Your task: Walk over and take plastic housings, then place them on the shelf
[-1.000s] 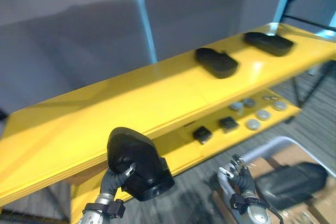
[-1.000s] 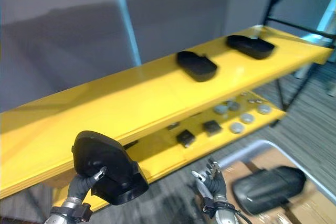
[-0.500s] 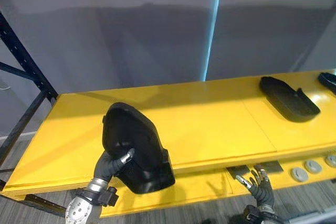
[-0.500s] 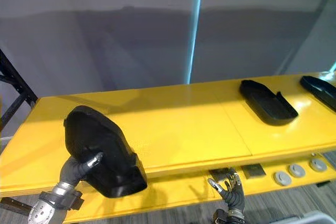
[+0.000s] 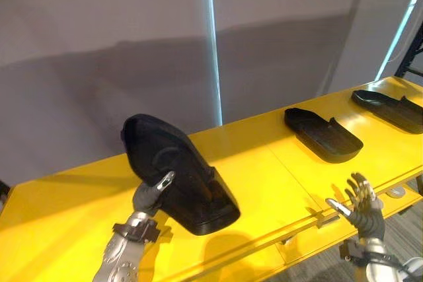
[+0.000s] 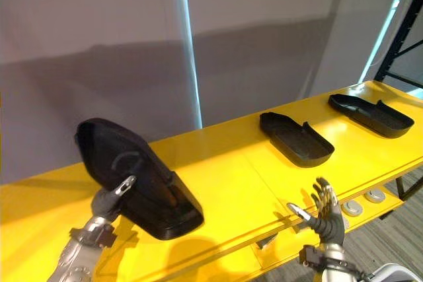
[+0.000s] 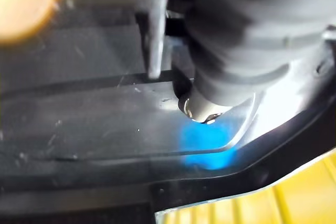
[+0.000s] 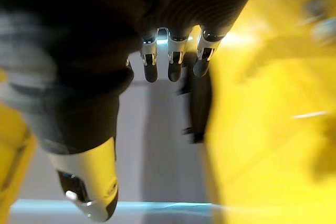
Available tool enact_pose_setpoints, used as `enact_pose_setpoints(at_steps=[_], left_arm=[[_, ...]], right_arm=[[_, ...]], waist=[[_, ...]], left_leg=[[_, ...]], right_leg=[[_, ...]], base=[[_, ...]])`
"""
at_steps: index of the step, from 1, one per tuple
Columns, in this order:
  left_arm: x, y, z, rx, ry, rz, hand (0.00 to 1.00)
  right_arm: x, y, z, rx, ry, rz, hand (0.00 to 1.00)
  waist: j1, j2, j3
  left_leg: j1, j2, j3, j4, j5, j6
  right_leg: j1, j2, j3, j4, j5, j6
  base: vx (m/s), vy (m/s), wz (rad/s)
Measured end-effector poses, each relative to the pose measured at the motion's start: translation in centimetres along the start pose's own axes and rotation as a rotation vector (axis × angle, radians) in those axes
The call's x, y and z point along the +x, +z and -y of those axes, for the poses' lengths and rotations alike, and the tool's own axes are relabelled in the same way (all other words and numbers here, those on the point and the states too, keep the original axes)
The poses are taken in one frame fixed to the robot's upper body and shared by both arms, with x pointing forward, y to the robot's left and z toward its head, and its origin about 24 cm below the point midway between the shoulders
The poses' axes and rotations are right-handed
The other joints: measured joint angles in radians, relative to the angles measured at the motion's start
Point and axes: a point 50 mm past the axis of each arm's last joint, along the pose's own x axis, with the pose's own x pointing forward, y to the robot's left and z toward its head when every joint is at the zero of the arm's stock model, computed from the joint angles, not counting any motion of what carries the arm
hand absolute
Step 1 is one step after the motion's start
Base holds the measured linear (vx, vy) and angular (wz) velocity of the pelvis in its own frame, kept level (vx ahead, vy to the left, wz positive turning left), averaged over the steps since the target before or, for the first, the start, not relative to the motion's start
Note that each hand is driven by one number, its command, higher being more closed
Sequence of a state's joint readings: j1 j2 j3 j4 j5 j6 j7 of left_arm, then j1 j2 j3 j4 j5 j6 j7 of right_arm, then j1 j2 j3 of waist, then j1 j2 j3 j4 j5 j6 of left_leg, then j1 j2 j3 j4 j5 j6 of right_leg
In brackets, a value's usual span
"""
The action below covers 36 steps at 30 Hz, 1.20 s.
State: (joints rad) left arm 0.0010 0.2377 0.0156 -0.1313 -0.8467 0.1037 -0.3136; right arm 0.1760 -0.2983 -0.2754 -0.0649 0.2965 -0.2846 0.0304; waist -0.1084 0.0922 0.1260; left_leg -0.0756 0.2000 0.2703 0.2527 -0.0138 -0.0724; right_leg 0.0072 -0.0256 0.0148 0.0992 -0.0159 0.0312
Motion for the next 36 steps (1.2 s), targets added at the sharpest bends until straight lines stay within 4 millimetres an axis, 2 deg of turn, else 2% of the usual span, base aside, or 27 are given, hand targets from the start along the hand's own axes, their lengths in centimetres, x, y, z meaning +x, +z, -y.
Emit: enact_pose_setpoints(at_steps=[2,4,7,11,16,21,22,28,36], left_arm=[[1.2,0.0,-0.2,-0.028,-0.007,-0.055,1.00],[1.8,-0.6,-1.7,-0.104,0.074,-0.150,1.00],[1.7,-1.5,-4.1,-0.162,0.192,-0.252,1.00],[1.8,-2.5,-6.4,-0.202,0.314,-0.355,1.00],[4.9,1.2,-7.5,-0.135,0.316,-0.310,1.00],[6.9,4.0,-7.3,-0.069,0.285,-0.263,1.00],[7.0,4.6,-7.3,-0.049,0.280,-0.257,0.00],[9.4,7.0,-5.7,0.099,0.232,-0.236,0.00],[9.9,8.4,-5.5,0.153,0.240,-0.228,0.00]], right_arm=[[0.6,0.4,-0.3,0.021,0.014,0.026,0.00],[0.9,0.6,-0.5,0.023,0.038,0.033,0.00],[0.8,0.3,-0.7,0.023,0.059,0.005,0.00],[0.5,-0.2,-0.7,0.022,0.093,-0.034,0.00],[0.7,-0.2,-0.8,0.031,0.141,-0.045,0.00],[0.9,0.0,-1.0,0.051,0.150,-0.041,0.00],[1.2,0.4,-1.3,0.057,0.161,-0.018,0.00],[1.9,2.1,-2.2,0.065,0.214,0.052,0.00],[1.9,2.4,-3.1,0.098,0.232,0.075,0.00]], waist=[[-0.016,-0.019,0.005],[-0.028,-0.022,0.006],[-0.049,-0.024,0.007],[-0.064,-0.025,0.015],[-0.096,-0.023,0.073],[-0.119,-0.019,0.133],[-0.126,-0.014,0.138],[-0.139,-0.010,0.195],[-0.143,-0.008,0.212]], left_leg=[[0.035,-0.050,0.006,-0.092,0.013,0.014],[0.076,-0.108,0.028,-0.182,0.042,0.036],[0.108,-0.138,0.035,-0.228,0.046,0.041],[0.106,-0.145,0.057,-0.254,0.051,0.044],[0.103,-0.139,0.089,-0.256,0.051,0.043],[0.090,-0.131,0.108,-0.255,0.052,0.041],[0.078,-0.130,0.113,-0.254,0.052,0.041],[0.057,-0.125,0.117,-0.247,0.054,0.039],[0.050,-0.112,0.137,-0.244,0.053,0.033]], right_leg=[[-0.020,-0.040,0.002,0.023,-0.016,0.024],[-0.027,-0.087,0.007,0.030,-0.029,0.047],[-0.017,-0.112,0.011,0.025,-0.040,0.064],[-0.040,-0.114,0.030,0.019,-0.037,0.068],[-0.056,-0.106,0.062,0.009,-0.019,0.069],[-0.072,-0.098,0.078,-0.011,-0.003,0.067],[-0.084,-0.097,0.083,-0.012,0.002,0.067],[-0.097,-0.093,0.087,-0.018,0.014,0.066],[-0.111,-0.080,0.101,-0.014,0.016,0.064]], base=[[0.14,0.310,-0.02],[0.07,0.273,0.00],[0.05,0.175,0.00],[0.05,0.079,-0.13],[0.03,0.036,-0.17],[-0.02,0.019,-0.14],[0.00,0.019,-0.10],[0.00,0.003,-0.01],[0.01,0.009,-0.06]])
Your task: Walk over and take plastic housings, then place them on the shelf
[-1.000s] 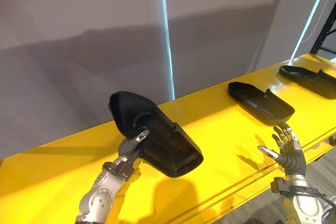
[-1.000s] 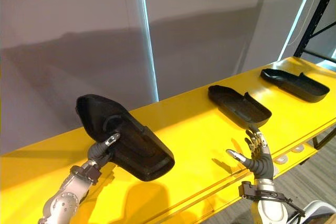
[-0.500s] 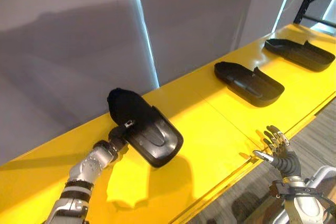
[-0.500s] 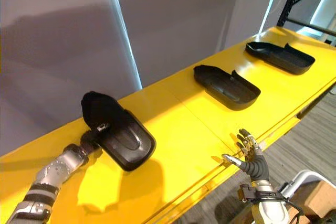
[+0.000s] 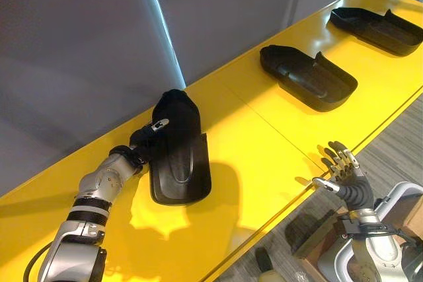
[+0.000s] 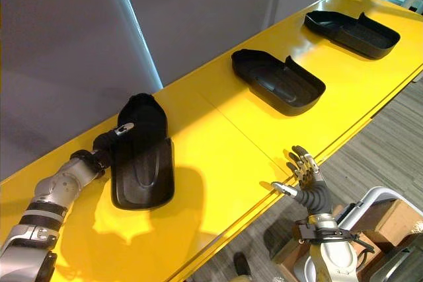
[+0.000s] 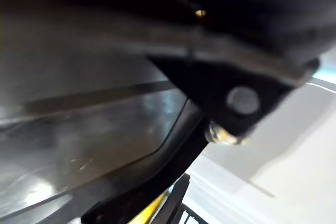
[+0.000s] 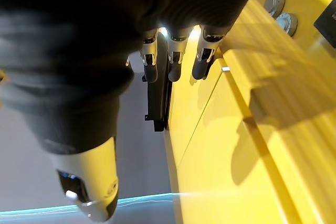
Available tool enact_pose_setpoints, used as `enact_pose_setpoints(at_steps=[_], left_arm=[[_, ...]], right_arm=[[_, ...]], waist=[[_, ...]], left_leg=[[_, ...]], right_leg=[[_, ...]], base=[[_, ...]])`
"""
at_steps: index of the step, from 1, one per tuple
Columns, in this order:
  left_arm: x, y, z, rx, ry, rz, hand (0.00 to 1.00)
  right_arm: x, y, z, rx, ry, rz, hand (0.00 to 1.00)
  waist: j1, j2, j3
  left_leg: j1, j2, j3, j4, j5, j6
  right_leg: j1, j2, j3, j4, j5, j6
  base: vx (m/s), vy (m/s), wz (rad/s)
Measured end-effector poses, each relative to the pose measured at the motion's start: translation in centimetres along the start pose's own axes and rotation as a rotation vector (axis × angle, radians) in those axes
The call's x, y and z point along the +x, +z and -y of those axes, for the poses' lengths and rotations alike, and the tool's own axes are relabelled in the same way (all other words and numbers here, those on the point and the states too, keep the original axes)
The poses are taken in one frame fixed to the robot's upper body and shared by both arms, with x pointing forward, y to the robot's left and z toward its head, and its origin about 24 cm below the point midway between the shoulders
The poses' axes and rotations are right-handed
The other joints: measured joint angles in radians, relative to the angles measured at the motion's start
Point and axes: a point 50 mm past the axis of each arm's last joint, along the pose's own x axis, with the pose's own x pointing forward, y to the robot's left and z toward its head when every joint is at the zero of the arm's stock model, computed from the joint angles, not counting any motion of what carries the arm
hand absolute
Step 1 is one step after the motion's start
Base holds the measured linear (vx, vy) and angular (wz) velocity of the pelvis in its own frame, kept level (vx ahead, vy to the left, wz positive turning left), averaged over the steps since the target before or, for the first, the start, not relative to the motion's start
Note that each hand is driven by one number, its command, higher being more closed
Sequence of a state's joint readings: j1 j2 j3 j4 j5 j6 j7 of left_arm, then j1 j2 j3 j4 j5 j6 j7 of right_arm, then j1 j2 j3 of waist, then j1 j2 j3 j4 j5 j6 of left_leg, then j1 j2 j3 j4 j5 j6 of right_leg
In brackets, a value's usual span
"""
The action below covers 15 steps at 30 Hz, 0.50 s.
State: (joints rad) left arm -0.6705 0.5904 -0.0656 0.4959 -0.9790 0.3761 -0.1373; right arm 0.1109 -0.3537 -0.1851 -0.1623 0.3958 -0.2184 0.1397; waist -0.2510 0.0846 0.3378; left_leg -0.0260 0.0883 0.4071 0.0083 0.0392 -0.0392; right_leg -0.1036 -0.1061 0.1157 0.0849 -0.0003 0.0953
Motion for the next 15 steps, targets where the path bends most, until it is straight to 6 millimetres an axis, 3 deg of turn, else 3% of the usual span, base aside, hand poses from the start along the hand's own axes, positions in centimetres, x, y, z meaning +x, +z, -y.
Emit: enact_pose_setpoints(at_steps=[15], left_arm=[[0.1,-2.0,1.0,-0.211,0.139,0.058,0.00]], right_arm=[[-0.9,-1.2,-1.1,0.044,-0.021,-0.024,0.00]], waist=[[-0.002,0.001,-0.005]], left_leg=[[0.031,0.003,-0.038,-0.009,0.003,-0.006]], right_leg=[[0.064,-0.001,-0.044,-0.034,0.002,-0.002]], base=[[0.01,0.017,0.06]])
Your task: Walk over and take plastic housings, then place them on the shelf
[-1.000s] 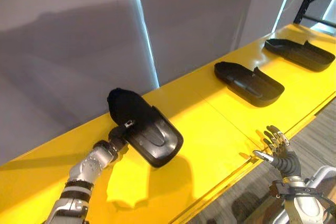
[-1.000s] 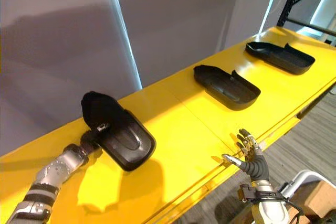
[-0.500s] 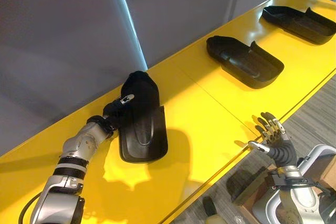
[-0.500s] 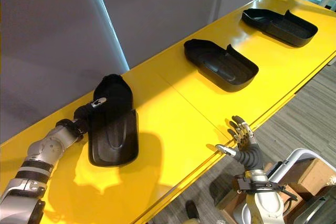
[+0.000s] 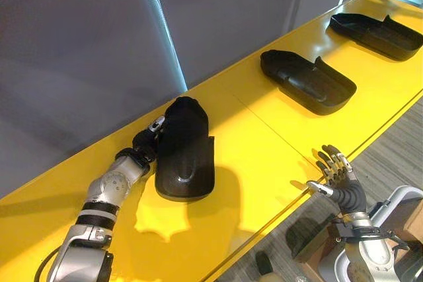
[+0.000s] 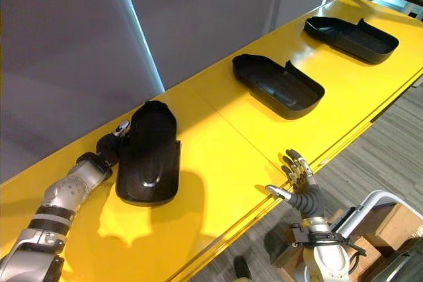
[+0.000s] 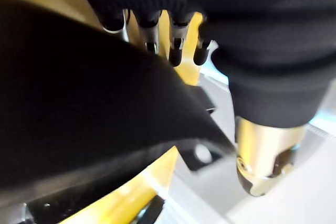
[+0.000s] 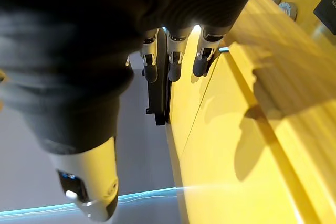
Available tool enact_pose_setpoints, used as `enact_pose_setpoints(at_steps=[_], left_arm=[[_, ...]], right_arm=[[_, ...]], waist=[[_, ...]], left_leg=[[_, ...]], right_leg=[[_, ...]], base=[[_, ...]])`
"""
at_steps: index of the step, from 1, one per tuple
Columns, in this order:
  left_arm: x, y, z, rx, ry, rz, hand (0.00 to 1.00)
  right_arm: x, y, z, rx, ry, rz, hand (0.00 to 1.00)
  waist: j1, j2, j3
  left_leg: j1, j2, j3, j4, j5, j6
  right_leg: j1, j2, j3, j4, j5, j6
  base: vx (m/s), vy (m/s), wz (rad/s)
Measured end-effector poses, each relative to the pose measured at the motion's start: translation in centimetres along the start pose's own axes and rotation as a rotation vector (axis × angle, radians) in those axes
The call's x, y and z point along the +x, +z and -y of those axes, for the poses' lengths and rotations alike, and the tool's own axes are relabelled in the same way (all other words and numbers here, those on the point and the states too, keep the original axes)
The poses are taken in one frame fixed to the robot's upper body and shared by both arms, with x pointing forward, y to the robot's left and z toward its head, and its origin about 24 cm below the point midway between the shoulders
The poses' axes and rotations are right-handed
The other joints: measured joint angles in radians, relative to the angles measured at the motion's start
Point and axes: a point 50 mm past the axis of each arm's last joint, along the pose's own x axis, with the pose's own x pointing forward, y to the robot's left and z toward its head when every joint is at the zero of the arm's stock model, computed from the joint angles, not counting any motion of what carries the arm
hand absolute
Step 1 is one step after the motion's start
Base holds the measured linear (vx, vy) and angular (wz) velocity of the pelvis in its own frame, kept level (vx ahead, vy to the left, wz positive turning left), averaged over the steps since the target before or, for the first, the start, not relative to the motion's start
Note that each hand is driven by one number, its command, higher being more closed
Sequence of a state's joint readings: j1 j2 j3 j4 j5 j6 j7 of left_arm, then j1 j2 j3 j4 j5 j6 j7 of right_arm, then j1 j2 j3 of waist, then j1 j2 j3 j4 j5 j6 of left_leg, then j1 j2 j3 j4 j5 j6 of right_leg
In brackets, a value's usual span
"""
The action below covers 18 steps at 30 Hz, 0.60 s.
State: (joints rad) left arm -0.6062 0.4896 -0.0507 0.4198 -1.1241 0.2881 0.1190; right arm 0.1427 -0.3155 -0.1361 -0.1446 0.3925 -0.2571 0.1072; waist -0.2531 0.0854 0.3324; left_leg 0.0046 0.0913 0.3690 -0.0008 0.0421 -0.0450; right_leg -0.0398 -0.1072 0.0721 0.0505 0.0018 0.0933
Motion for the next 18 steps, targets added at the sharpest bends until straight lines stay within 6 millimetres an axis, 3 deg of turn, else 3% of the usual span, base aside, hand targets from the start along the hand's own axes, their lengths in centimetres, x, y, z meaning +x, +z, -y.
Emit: enact_pose_setpoints(at_steps=[7,12,18], left_arm=[[-1.1,-3.1,-0.4,-0.104,0.102,0.030,0.00],[-1.5,-5.0,-0.8,0.034,0.214,0.020,0.00],[-1.2,-6.1,-1.7,0.145,0.331,0.004,0.00]], right_arm=[[-1.1,-1.3,-0.9,0.039,-0.012,-0.058,0.00],[-1.8,-2.5,-2.6,0.101,0.007,-0.105,0.00],[-2.2,-3.6,-3.7,0.131,0.030,-0.153,0.00]], waist=[[0.002,0.000,-0.046],[0.008,-0.002,-0.089],[0.015,-0.003,-0.126]], left_leg=[[0.015,0.002,-0.020,-0.007,0.002,-0.002],[0.019,0.005,-0.037,-0.015,0.005,-0.005],[0.043,0.006,-0.034,-0.048,0.022,-0.008]], right_leg=[[0.031,0.002,-0.032,-0.015,0.001,0.000],[0.045,0.005,-0.052,-0.027,0.001,0.000],[0.061,0.010,-0.053,-0.039,0.006,-0.007]], base=[[0.03,0.008,0.09],[-0.02,0.007,0.10],[0.00,0.000,0.00]])
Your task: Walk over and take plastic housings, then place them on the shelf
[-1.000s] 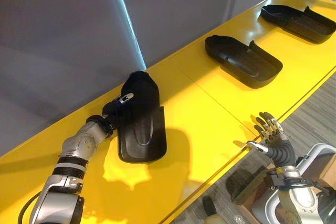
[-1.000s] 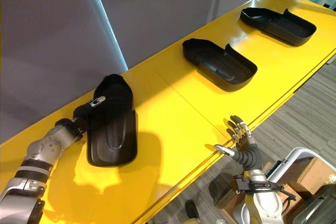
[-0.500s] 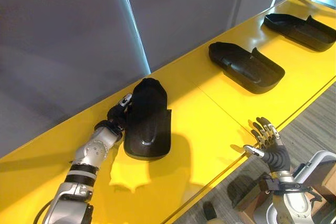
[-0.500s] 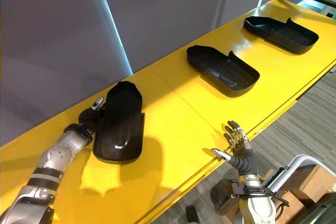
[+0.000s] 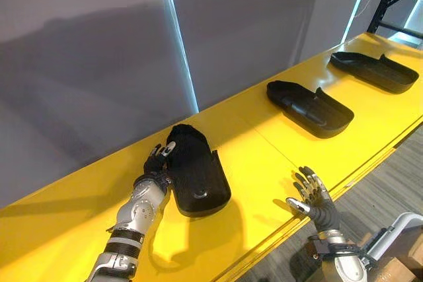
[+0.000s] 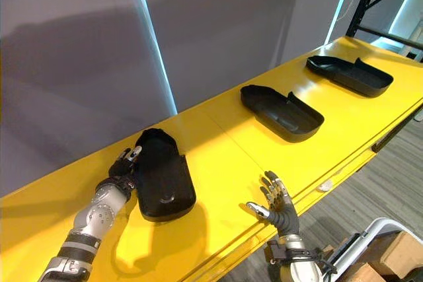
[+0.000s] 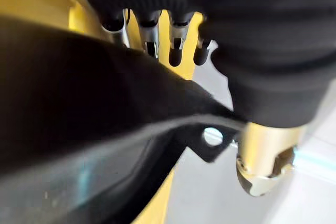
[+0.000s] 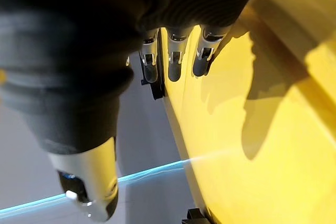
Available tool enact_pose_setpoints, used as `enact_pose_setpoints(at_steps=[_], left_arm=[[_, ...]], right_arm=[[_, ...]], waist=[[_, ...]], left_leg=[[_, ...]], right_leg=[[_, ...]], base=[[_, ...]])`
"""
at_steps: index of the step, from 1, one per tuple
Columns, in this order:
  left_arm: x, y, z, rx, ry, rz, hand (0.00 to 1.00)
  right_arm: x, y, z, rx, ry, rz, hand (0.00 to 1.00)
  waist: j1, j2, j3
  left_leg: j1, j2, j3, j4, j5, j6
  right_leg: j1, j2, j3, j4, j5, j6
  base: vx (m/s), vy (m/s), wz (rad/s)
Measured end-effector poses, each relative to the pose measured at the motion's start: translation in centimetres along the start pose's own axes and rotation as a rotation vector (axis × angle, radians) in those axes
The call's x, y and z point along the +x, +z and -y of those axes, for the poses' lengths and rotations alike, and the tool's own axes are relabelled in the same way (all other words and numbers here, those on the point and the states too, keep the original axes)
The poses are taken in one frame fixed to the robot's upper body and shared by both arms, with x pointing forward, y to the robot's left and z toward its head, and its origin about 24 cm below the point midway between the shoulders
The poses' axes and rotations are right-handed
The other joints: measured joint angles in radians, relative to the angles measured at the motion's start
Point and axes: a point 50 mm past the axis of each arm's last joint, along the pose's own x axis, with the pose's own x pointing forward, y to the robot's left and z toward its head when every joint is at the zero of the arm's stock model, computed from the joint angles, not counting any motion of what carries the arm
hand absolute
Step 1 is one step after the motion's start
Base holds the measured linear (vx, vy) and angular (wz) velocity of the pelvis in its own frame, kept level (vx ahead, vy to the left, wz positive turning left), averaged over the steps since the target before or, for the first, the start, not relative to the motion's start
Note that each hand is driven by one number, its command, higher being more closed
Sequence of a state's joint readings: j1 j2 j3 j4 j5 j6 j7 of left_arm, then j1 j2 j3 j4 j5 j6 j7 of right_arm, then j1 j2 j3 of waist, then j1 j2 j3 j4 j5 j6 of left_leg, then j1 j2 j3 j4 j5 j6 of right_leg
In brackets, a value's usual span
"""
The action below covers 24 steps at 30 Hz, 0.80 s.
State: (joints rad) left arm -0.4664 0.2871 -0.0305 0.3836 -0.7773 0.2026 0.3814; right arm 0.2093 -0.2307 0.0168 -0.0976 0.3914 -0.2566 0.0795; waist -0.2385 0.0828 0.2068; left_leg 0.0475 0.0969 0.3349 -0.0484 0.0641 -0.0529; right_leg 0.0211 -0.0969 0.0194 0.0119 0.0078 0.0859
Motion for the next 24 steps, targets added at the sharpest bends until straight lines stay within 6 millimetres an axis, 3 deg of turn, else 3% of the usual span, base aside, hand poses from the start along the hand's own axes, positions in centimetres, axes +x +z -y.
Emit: enact_pose_setpoints(at_steps=[14,24], left_arm=[[0.4,-0.7,-0.5,0.421,0.221,0.083,0.00],[0.7,0.0,-0.2,0.518,0.129,0.076,0.00]], right_arm=[[-0.5,-0.9,-1.0,0.034,0.023,-0.040,0.00],[-0.5,-1.2,-1.5,0.059,0.033,-0.050,0.00]], waist=[[0.018,-0.008,-0.031],[0.036,-0.017,-0.039]], left_leg=[[0.010,0.005,-0.002,-0.015,0.007,-0.005],[0.009,0.005,-0.009,-0.016,0.010,-0.008]], right_leg=[[0.009,0.007,-0.005,-0.008,0.002,-0.003],[0.012,0.006,-0.012,-0.009,0.002,-0.003]], base=[[0.00,0.000,0.00],[0.00,0.002,0.01]])
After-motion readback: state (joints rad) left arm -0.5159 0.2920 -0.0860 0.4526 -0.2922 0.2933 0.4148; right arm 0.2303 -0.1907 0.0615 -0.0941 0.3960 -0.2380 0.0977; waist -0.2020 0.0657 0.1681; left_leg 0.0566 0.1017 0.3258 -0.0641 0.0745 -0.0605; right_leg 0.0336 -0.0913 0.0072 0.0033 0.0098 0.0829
